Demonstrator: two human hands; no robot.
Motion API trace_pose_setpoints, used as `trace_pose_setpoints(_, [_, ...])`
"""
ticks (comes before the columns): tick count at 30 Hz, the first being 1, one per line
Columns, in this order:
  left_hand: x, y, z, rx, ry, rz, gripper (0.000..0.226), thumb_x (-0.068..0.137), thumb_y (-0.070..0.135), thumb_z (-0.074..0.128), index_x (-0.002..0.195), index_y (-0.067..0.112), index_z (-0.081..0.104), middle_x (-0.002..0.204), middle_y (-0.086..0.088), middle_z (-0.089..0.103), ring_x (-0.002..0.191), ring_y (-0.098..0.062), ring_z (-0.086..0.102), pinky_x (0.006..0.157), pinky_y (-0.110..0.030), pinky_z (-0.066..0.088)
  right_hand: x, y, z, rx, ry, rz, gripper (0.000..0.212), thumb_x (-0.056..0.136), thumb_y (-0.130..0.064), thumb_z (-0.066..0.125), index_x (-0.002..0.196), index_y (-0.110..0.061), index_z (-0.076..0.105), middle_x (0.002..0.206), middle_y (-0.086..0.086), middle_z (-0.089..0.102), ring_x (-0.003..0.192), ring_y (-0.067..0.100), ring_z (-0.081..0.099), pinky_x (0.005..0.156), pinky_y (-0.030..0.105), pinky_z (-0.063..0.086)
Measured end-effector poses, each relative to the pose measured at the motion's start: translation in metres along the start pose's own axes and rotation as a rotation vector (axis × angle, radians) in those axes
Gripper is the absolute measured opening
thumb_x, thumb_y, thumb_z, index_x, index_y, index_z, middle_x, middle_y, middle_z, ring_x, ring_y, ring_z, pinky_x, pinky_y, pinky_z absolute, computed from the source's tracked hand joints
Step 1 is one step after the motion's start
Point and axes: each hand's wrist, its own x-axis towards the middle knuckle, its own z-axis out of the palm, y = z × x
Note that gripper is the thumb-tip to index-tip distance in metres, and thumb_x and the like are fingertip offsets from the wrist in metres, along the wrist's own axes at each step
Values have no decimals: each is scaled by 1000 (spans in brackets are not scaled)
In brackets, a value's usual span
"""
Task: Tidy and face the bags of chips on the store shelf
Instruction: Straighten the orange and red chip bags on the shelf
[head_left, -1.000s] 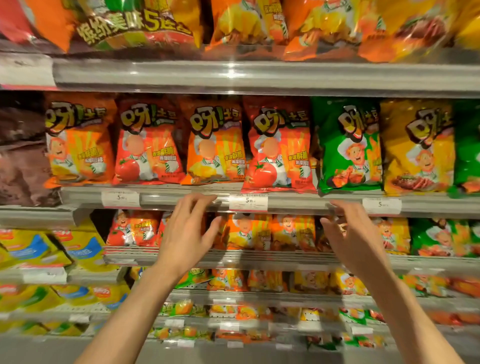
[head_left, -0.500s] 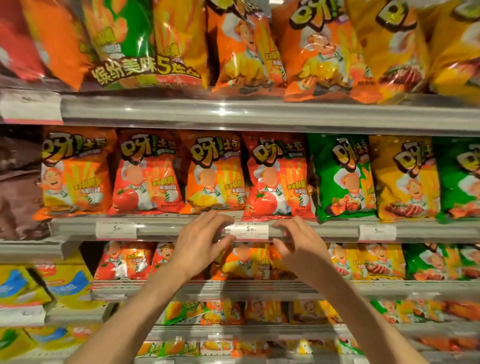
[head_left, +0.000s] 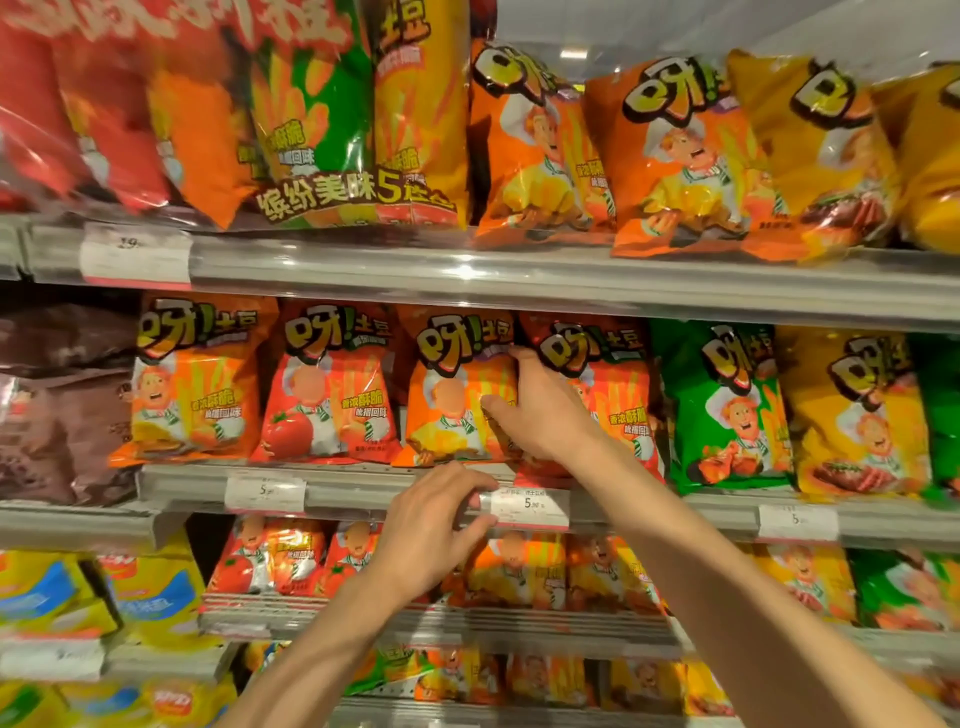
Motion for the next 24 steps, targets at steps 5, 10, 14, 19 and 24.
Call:
trace_pose_setpoints(5, [0,1,0,9,-2,-21,29,83,38,71,110,31,64,92,20,52,90,-4,53,70,-19,37,15,-13,4,124,-110,176,60,93,-39,67,131,4,50,126,22,63,114,36,61,97,46,50])
trace_pose_setpoints(10, [2,0,0,-9,-32,-42,30,86,43,64,114,33,62,94,20,52,95,-4,52,73,-23,38,12,-4,14,336,90,122,88,76,-38,86,145,-7,41,136,11,57,124,27,55,100,35,48])
trace_pose_setpoints(14, [2,0,0,-7,-34,-46,30,86,44,64,114,35,62,94,24,48,94,-2,50,72,-21,33,12,-1,23,299,187,137,97,75,-47,84,149,-6,37,143,14,50,131,27,49,105,36,45])
trace_pose_setpoints(19, [1,1,1,-7,-2,-47,27,82,40,71,108,34,63,92,21,53,90,-3,52,66,-18,34,17,-2,30,163,192,152,89,81,-51,77,145,-2,41,143,18,50,131,31,50,102,36,44])
trace_pose_setpoints(24, [-2,2,3,21,15,-22,29,83,39,71,109,31,61,93,21,52,90,-6,56,66,-17,37,10,4,18,266,166,107,83,85,-44,75,149,-5,37,142,15,51,130,28,52,107,43,47])
